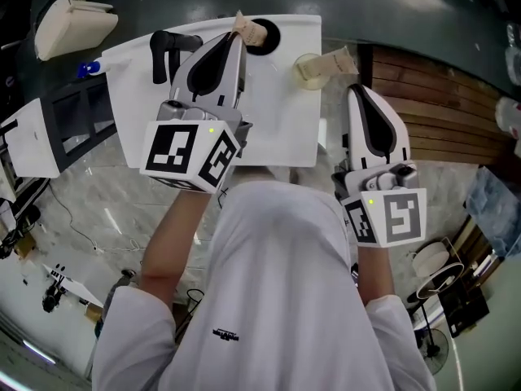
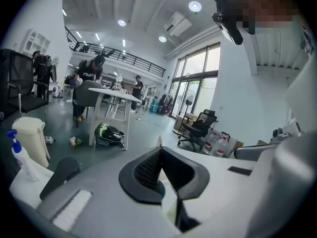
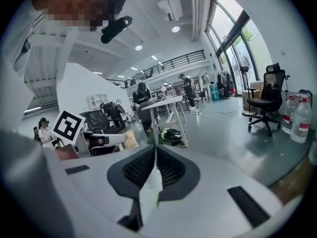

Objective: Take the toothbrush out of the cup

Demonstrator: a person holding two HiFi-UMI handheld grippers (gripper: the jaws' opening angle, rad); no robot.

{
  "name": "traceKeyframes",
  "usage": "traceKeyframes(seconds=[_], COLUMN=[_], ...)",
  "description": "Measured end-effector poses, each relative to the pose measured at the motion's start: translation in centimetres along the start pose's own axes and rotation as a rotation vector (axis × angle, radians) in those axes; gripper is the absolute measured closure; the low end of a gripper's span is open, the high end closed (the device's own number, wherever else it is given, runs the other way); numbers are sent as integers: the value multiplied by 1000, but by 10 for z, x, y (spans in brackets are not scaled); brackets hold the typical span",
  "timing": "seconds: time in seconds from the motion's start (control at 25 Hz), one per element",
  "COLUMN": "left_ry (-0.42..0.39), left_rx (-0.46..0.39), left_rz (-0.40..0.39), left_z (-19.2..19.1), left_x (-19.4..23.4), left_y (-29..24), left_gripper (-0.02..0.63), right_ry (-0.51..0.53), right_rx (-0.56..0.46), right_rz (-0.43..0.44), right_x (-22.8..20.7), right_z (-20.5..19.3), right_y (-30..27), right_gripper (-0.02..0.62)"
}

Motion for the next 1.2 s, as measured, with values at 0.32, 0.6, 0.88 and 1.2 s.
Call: traceKeyframes(seconds=[0.32, 0.6, 0.88, 1.2], left_ry=[40, 36, 16, -8], left_rx=[34, 41, 51, 53], left_rz=[6, 40, 78, 113], left_z=[-26, -40, -42, -39], left_x=[12, 19, 23, 17], left_y=[-12, -13, -9, 6], left_gripper=[600, 600, 598, 511], right_ry=[-8, -13, -10, -10], right_rx=[24, 40, 33, 14], right_rz=[-3, 4, 18, 23], right_x=[-2, -2, 5, 8], right_z=[-11, -21, -22, -22], right_y=[-5, -4, 1, 15], right_gripper=[580, 580, 580, 580])
Point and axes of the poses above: the fingertips, and each gripper's own axes: y backward along the fingers, x to its left, z out of its top, the point moved 9 cm from there along y, backward along the fingers, and after that the axes turned 12 degrees about -z, right-handed, at the moved point
